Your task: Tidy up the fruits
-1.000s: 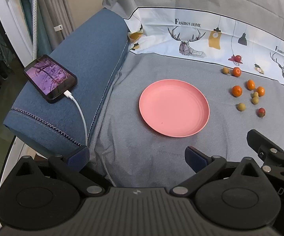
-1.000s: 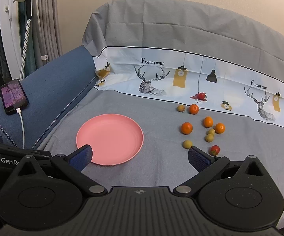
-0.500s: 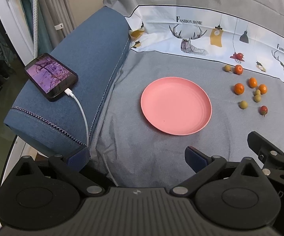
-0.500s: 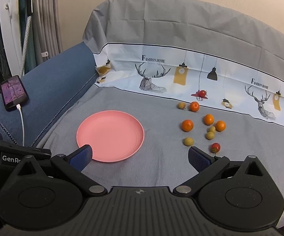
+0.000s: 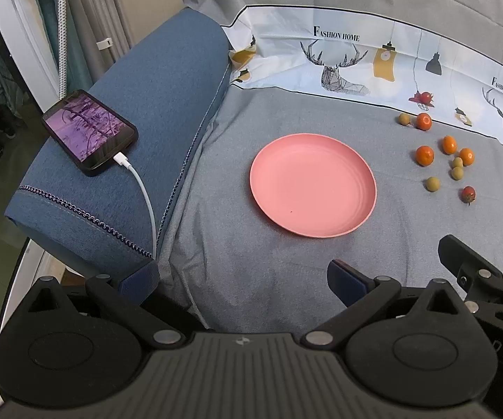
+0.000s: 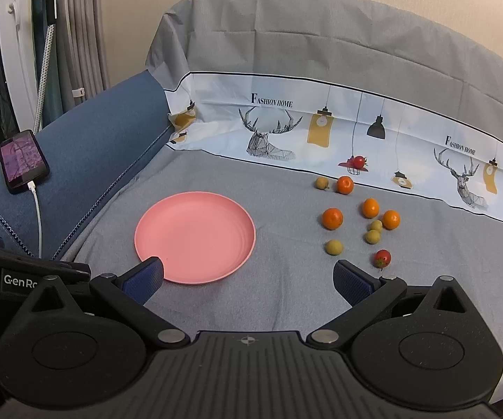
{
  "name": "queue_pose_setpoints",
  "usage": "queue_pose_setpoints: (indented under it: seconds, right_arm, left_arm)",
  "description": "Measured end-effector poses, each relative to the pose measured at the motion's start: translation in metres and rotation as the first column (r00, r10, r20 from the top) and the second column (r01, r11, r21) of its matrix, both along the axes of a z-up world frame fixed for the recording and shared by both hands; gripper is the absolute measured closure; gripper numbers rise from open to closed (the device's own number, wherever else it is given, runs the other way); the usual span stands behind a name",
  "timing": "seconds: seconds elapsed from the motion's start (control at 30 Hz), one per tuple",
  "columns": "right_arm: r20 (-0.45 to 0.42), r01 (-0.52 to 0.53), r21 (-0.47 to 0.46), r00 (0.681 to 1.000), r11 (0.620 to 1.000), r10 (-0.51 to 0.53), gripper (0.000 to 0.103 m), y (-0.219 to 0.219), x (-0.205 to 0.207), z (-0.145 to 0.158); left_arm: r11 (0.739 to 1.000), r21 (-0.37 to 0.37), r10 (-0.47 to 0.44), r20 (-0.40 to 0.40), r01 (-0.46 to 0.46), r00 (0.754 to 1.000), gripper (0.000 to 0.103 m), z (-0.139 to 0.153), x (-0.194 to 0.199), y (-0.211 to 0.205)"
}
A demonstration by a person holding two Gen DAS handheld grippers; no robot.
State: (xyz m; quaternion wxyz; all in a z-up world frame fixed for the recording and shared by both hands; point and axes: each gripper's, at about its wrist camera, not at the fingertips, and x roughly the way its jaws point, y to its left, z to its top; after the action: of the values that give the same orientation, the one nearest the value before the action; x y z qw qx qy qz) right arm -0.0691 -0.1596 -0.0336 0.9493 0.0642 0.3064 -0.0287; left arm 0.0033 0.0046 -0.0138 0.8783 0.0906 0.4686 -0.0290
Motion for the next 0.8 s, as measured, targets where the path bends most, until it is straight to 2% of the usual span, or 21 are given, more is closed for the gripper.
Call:
queue_pose_setpoints:
  seconds: [0.37,0.47,0.8]
  right_arm:
    - [-0.008,-0.005,0.023,1.0,1.0,0.005,0.001,-0.003,0.002,-0.007]
    - [-0.011,-0.009,0.041,1.0,0.999,0.009,0.001,-0.005,0.004,-0.01]
    - [-0.041,0.072,0.111,0.997,0.991,-0.068,0.001,-0.037,0.012,-0.036]
  left_arm:
    - [1.0,0.013,0.002,-0.006,-0.002,1.0,0.0,-0.005,0.002,-0.001]
    - [1.0,0.024,0.004,-0.041,-0.003,0.999,0.0,-0.006,0.003,-0.003]
    - [0.997,0.054,-0.059,-0.077,0.063,0.995,0.0,-0.02,0.013,-0.036]
